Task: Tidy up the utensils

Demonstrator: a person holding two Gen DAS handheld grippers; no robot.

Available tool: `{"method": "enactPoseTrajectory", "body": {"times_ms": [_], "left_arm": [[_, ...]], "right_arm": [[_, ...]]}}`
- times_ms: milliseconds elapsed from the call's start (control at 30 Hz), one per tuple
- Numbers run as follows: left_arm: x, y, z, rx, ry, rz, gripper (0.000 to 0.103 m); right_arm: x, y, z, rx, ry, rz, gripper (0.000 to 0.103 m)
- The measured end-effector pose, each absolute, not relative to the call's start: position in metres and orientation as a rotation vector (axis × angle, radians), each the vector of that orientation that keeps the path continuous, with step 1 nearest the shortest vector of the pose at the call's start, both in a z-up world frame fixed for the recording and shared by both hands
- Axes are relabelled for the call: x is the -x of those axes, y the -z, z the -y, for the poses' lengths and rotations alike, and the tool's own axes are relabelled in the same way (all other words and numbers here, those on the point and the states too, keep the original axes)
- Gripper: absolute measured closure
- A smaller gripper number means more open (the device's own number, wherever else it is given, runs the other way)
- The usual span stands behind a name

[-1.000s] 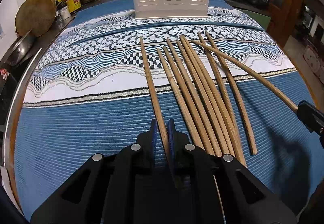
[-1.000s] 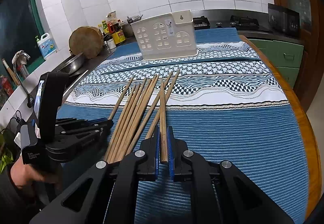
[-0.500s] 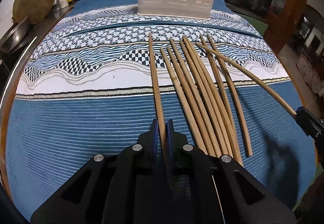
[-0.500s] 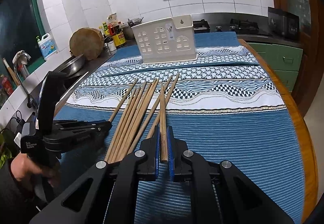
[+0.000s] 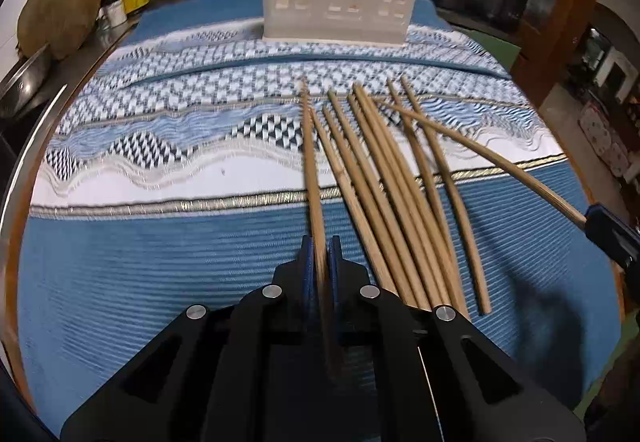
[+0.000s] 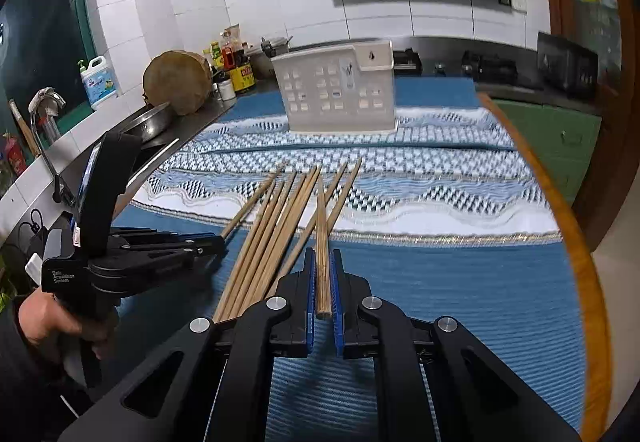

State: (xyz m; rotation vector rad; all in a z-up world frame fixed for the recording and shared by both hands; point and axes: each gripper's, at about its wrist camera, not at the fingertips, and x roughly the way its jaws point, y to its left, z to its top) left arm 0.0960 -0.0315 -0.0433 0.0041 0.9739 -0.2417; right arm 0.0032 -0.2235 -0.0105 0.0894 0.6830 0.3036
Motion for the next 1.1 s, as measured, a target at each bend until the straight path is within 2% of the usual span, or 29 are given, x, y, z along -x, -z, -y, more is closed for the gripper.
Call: {"method": "enactPoseTrajectory", "body": {"times_ms": [433,933,1100], "left_arm": [[-0.104,-0.007,0.011,0.032,0.308,-0.836,0.098],[-0.136,-0.043,-0.003,0.065,0.36,-0.72,0.098],[-0.152,-0.067,-0.004,0.049,0.385,-0.697,0.098]], "right_arm": [[-0.022,-0.038,0.23,-0.063,-0.318,-0.615,0.096],[-0.081,-0.099,0.229,-0.038,-0.377,-0.603,0.096],[-0.109,-0.134,0.227,-0.008,-0.381,-0.579,0.096]]}}
